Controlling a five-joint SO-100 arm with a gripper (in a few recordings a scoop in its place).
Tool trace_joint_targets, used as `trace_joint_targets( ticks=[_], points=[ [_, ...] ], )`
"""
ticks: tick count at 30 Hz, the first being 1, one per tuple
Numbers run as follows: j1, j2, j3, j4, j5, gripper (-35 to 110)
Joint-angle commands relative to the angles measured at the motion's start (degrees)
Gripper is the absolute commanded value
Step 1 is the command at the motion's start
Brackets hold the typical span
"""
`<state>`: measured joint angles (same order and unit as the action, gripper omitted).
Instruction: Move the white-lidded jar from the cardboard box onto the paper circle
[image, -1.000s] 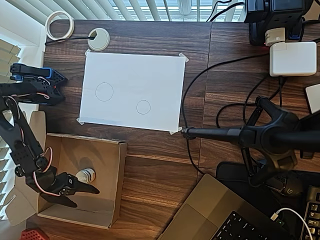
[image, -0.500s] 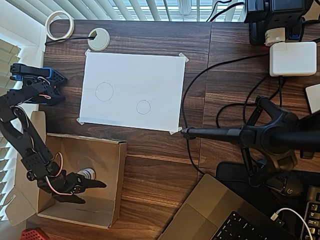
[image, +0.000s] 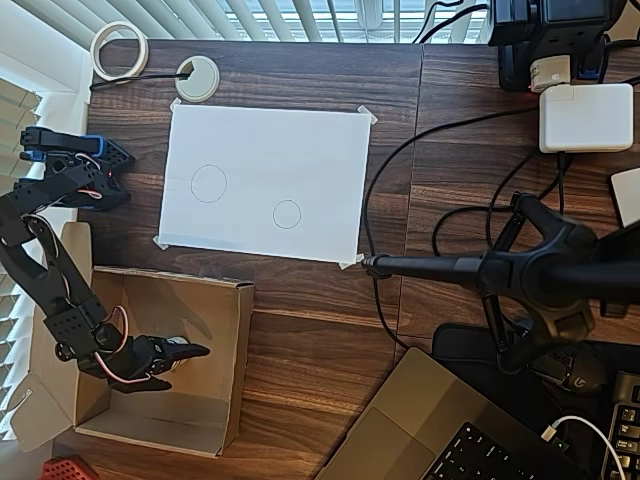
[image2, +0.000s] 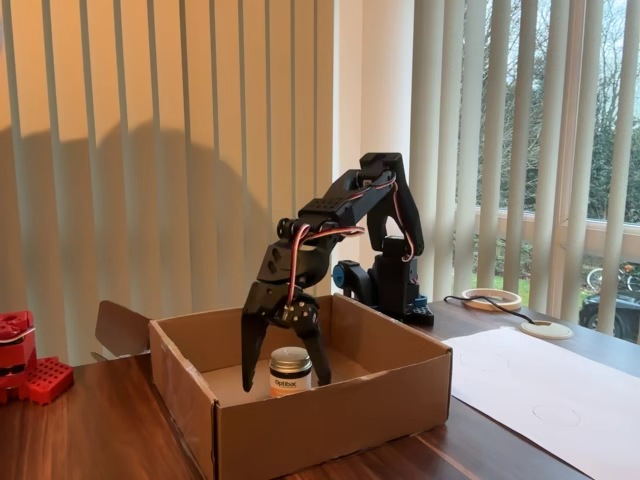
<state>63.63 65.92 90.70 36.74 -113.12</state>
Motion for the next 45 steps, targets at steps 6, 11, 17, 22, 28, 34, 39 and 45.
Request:
trace_joint_targets(
  ticks=[6, 11, 17, 22, 28, 34, 39, 45],
  points=[
    [0.6, 8.0, 2.8, 1.8, -0.4, 48],
    [0.5, 8.5, 3.3, 2.1, -0.1, 45],
    [0.3, 9.1, 3.3, 2.1, 0.5, 35],
    [0.4, 8.9, 3.9, 1.6, 0.0, 27],
    [0.4, 9.8, 4.0, 1.5, -0.1, 13],
    [-0.3, 15.0, 4.6, 1.6, 0.2, 7],
    [-0.4, 19.1, 5.3, 1.6, -0.4, 5],
    [-1.6, 26.5, 5.2, 1.6, -1.8, 4]
  ],
)
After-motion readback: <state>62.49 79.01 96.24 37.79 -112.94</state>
